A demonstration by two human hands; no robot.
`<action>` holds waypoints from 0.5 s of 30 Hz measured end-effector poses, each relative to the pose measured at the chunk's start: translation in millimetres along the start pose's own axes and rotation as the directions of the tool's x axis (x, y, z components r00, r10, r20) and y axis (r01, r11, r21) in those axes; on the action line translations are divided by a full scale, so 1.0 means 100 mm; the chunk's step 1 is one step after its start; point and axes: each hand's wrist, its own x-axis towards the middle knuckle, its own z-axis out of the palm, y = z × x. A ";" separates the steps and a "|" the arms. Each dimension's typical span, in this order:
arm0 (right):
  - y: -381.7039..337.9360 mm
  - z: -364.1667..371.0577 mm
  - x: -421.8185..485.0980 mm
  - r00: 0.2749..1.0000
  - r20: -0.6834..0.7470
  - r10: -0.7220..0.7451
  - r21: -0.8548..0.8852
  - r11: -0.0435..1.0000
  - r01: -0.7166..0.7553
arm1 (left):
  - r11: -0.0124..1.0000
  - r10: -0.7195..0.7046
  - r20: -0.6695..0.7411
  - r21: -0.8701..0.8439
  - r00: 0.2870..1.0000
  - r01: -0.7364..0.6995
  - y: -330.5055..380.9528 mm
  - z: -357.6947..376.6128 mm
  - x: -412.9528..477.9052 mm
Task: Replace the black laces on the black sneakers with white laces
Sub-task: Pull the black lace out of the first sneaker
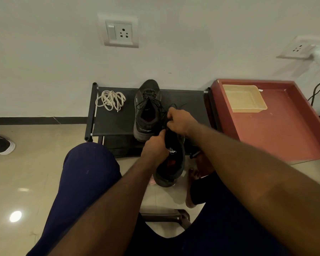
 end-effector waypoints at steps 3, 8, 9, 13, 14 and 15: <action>-0.03 -0.05 0.00 0.990 0.105 -0.090 -0.101 0.990 0.101 | 1.000 -0.003 -0.003 -0.001 1.000 0.003 0.01 0.01 0.00; -0.12 -0.01 0.02 0.983 0.097 -0.153 -0.229 0.958 0.172 | 1.000 0.002 -0.022 0.006 1.000 -0.002 -0.01 0.02 0.02; -0.13 0.00 0.02 0.988 0.080 -0.134 -0.217 0.965 0.149 | 1.000 0.003 -0.023 0.006 1.000 -0.003 -0.01 0.02 0.02; -0.11 0.01 0.02 1.000 -0.025 -0.009 -0.100 0.995 0.007 | 1.000 0.007 -0.019 -0.001 1.000 -0.007 -0.02 0.02 0.02; -0.09 0.01 0.02 1.000 -0.027 -0.005 -0.096 0.995 0.003 | 1.000 0.010 -0.021 0.001 1.000 -0.010 -0.02 0.02 0.02; -0.08 0.02 0.02 1.000 -0.018 -0.010 -0.094 0.996 0.009 | 1.000 0.008 -0.020 0.002 1.000 -0.008 -0.02 0.02 0.03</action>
